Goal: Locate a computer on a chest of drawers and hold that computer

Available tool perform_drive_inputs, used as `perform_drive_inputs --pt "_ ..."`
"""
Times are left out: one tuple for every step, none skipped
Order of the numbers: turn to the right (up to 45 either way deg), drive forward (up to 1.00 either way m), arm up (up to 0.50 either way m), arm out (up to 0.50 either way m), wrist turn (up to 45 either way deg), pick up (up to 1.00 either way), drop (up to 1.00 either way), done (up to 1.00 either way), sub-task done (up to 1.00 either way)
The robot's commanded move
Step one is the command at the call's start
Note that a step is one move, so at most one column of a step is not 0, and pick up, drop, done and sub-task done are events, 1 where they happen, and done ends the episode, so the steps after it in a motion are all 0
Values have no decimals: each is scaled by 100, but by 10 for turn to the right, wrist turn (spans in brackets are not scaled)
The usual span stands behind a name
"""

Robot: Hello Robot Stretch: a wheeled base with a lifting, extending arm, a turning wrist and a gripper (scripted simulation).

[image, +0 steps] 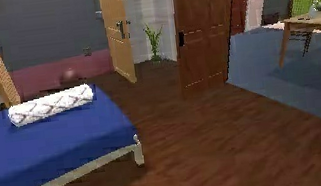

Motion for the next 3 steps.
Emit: perform_drive_inputs --pt "450 0 0 0 0 0 0 0 0" --pt "450 0 0 0 0 0 0 0 0" --pt "450 0 0 0 0 0 0 0 0"
